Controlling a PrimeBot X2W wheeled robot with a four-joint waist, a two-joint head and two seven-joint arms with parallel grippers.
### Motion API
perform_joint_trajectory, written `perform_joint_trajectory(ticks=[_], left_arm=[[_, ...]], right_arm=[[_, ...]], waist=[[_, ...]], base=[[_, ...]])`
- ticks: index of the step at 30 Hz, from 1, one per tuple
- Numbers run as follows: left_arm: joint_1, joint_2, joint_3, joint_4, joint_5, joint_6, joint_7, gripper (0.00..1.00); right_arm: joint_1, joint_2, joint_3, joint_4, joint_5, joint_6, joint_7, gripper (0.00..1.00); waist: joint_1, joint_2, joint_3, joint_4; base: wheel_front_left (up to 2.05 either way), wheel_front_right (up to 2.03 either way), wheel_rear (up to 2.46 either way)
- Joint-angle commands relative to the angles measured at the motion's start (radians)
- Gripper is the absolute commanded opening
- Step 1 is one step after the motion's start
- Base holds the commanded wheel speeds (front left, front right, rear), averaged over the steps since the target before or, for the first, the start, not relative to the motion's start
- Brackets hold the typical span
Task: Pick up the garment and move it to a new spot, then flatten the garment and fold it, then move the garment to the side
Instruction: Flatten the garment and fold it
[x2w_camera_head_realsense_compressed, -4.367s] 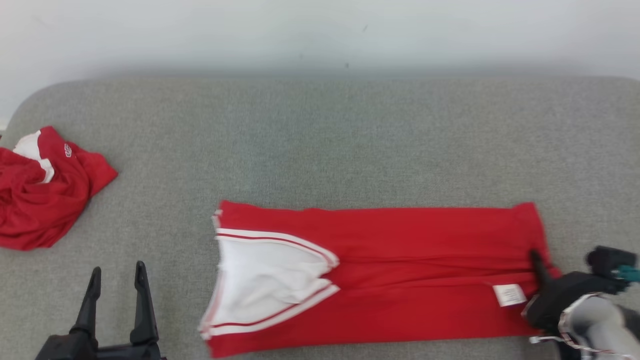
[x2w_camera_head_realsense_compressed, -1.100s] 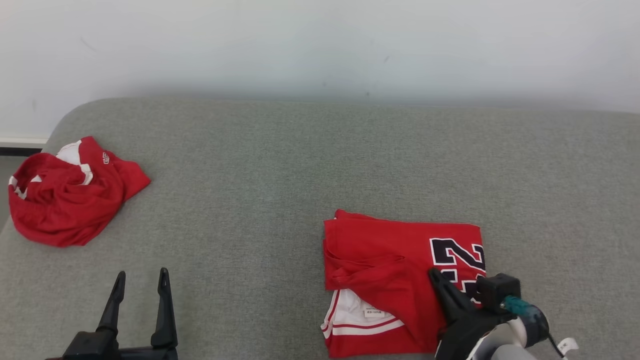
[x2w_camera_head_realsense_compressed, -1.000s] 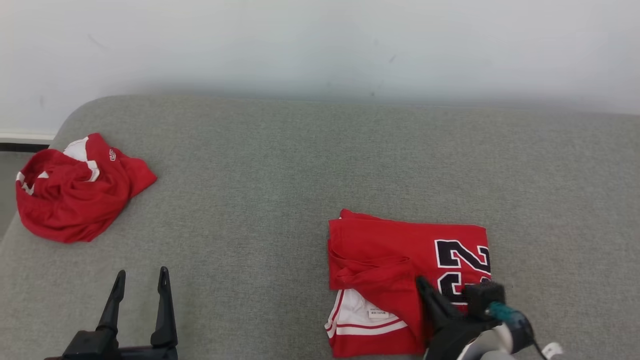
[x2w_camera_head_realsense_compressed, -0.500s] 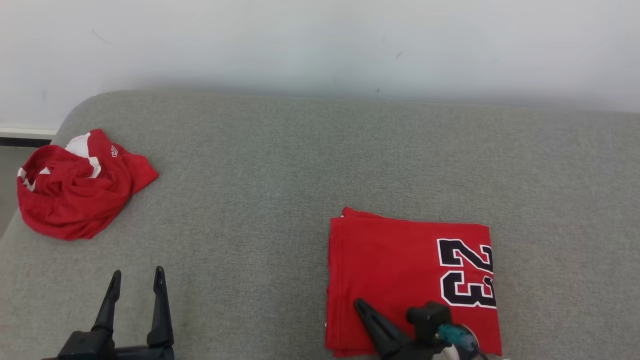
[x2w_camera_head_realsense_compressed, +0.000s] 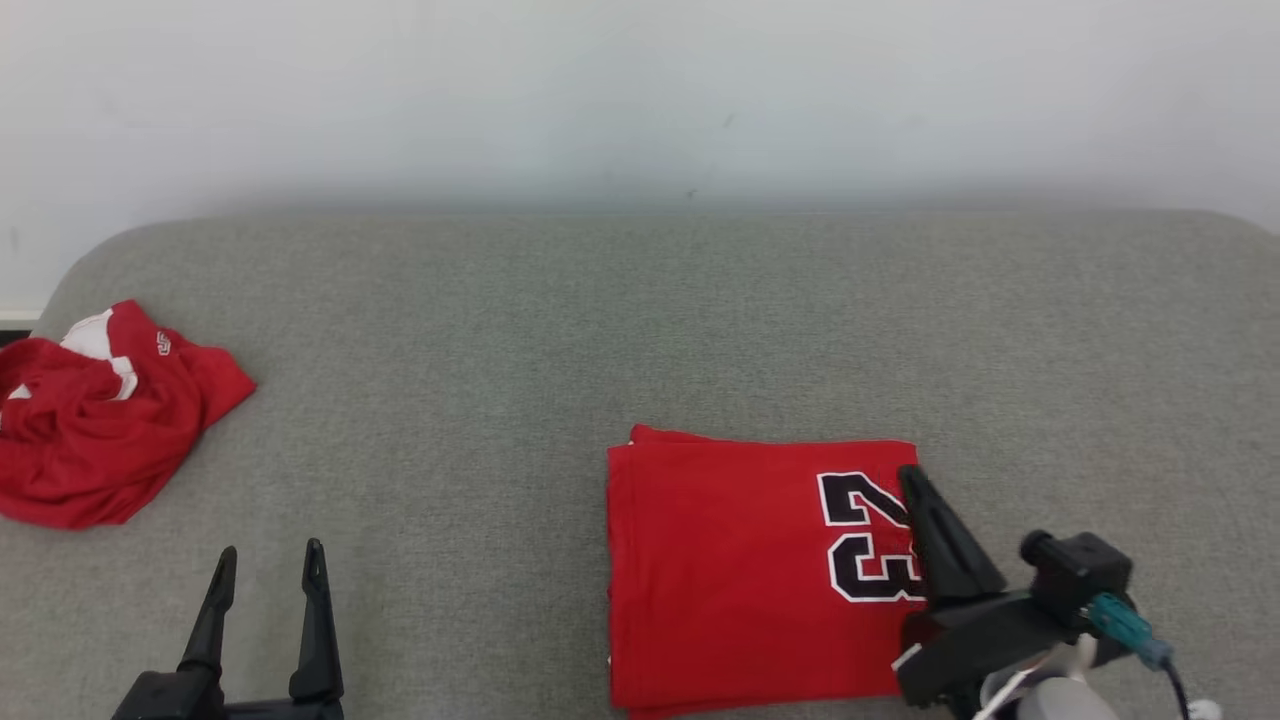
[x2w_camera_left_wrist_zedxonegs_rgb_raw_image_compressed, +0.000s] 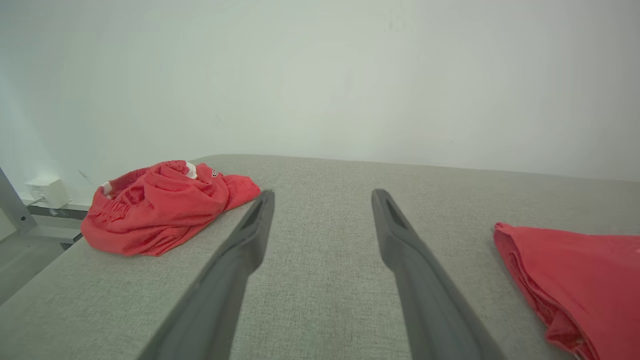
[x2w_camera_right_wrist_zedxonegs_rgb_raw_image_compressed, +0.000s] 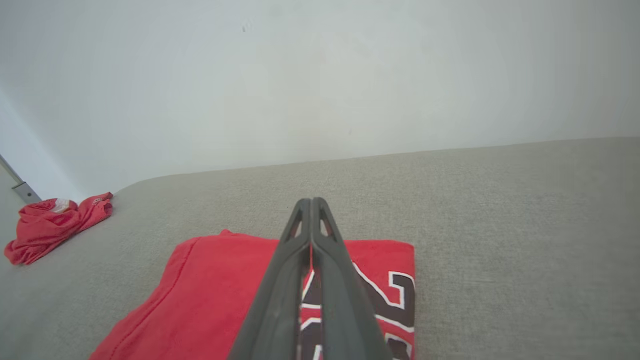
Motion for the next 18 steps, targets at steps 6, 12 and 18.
perform_joint_trajectory(ticks=[6,12,18], left_arm=[[0.027,-0.001,0.004,0.000,0.008,0.001,-0.003,1.00],[0.053,-0.001,-0.006,-0.011,0.017,0.001,-0.003,1.00],[0.071,0.002,0.006,-0.024,0.021,0.001,-0.003,1.00]], right_arm=[[0.095,0.000,-0.113,-0.085,-0.041,-0.002,-0.001,0.00],[0.157,-0.005,-0.158,-0.135,-0.076,-0.002,-0.001,1.00],[0.215,0.015,-0.200,-0.174,-0.101,-0.002,-0.001,1.00]], waist=[[0.0000,0.0000,-0.027,-0.046],[0.0000,0.0000,-0.044,-0.063],[0.0000,0.0000,-0.058,-0.068]], base=[[0.00,0.00,0.00],[0.00,0.00,0.00],[0.00,0.00,0.00]])
